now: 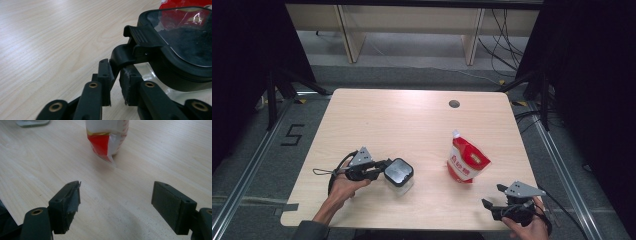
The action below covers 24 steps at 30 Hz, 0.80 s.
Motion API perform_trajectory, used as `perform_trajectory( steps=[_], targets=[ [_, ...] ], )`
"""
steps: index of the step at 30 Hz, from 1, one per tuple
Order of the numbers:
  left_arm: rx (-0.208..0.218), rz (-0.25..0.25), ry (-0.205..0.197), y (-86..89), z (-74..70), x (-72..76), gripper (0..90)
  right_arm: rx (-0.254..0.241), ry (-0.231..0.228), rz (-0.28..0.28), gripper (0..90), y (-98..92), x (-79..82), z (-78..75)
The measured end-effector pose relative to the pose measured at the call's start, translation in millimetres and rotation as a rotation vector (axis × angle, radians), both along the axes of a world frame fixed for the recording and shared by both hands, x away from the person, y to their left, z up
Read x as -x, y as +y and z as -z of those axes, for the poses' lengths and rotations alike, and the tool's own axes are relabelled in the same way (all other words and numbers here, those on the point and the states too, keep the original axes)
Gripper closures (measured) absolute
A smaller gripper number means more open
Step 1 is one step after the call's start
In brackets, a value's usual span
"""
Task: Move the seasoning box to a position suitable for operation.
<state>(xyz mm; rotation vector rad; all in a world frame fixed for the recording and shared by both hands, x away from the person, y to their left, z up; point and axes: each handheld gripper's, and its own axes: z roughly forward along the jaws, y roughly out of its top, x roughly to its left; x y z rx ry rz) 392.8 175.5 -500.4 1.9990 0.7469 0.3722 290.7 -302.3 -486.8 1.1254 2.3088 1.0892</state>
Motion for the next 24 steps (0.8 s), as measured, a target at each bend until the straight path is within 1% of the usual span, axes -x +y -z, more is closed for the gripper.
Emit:
perform_trajectory(
  steps=[3,4,5,6,7,8,9,10,11,12,13,14,15,16,17,18,19,20,21,22,23,24],
  targets=[
    [-0.008,0.012,-0.007,1.2,-0.1,-0.4,80.8,0.011,-0.011,-0.006,24.0,-0.7,-0.9,0.2],
    [-0.021,0.008,-0.014,1.4,-0.3,0.7,81.4,0.004,-0.007,-0.002,24.0,-0.5,-0.6,0.2],
    [-0.021,0.008,-0.014,1.4,-0.3,0.7,82.0,0.005,-0.008,-0.007,23.9,-0.5,-0.7,0.1],
    [-0.022,-0.009,-0.007,0.0,-0.8,2.5,82.0,0.005,-0.008,-0.007,23.9,-0.5,-0.7,0.1],
    [-0.027,-0.011,-0.017,-0.5,-1.2,3.6,82.4,-0.003,-0.006,-0.005,24.0,-0.3,-0.4,0.4],
    [-0.036,-0.016,-0.016,-0.5,-1.9,5.1,82.8,-0.013,-0.002,-0.009,24.0,-0.4,-0.8,1.1],
    [-0.024,-0.028,-0.001,-1.4,-1.9,6.9,82.8,-0.016,0.004,-0.008,24.0,-0.3,-0.7,1.1],
    [-0.024,-0.028,-0.001,-1.4,-1.9,6.9,82.7,-0.006,-0.005,0.009,23.9,-0.8,-0.1,0.7],
    [-0.037,-0.027,-0.007,-0.1,-2.6,8.4,82.7,-0.006,-0.005,0.009,23.9,-0.8,-0.1,0.7],
    [-0.027,-0.035,-0.001,0.3,-2.1,11.9,82.5,0.006,-0.019,-0.01,23.9,-2.3,-2.1,1.0],
    [-0.027,-0.035,-0.001,0.3,-2.1,11.9,82.4,0.006,-0.019,-0.01,23.9,-2.3,-2.1,1.0],
    [-0.05,-0.03,-0.011,2.0,-3.5,15.1,82.3,0.008,-0.025,-0.008,23.9,-2.6,-1.9,0.8],
    [-0.037,-0.055,0.007,1.5,-3.3,19.4,82.2,0.008,-0.024,-0.007,23.9,-2.6,-1.9,0.7],
    [-0.037,-0.055,0.007,1.5,-3.3,19.4,82.1,0.002,-0.01,-0.006,23.8,-2.2,-1.6,0.8],
    [-0.044,-0.056,0.006,3.7,-4.3,23.2,81.8,0.0,-0.003,-0.003,23.8,-2.0,-1.3,0.9],
    [-0.056,-0.059,0.018,5.3,-5.1,26.0,81.6,0.0,-0.002,-0.001,23.8,-1.8,-1.1,1.0],
    [-0.024,-0.074,0.026,3.9,-3.7,28.5,81.3,-0.006,0.007,0.012,23.8,-0.8,0.2,0.8],
    [-0.033,-0.076,0.028,4.8,-4.3,30.3,81.1,-0.007,0.008,0.009,23.8,-0.7,0.1,0.8],
    [-0.059,-0.069,0.023,7.0,-5.4,32.7,80.9,-0.002,-0.002,0.002,23.8,-1.2,-0.6,0.9],
    [-0.041,-0.075,0.018,6.2,-4.8,34.7,80.8,-0.001,-0.002,0.002,23.7,-1.2,-0.6,0.9],
    [-0.032,-0.076,0.019,6.3,-4.4,36.7,80.5,-0.002,0.001,0.004,23.7,-1.1,-0.4,0.9],
    [-0.061,-0.064,0.023,8.7,-5.4,38.4,80.3,0.011,-0.012,-0.013,23.7,-2.3,-1.9,0.9]
  ],
)
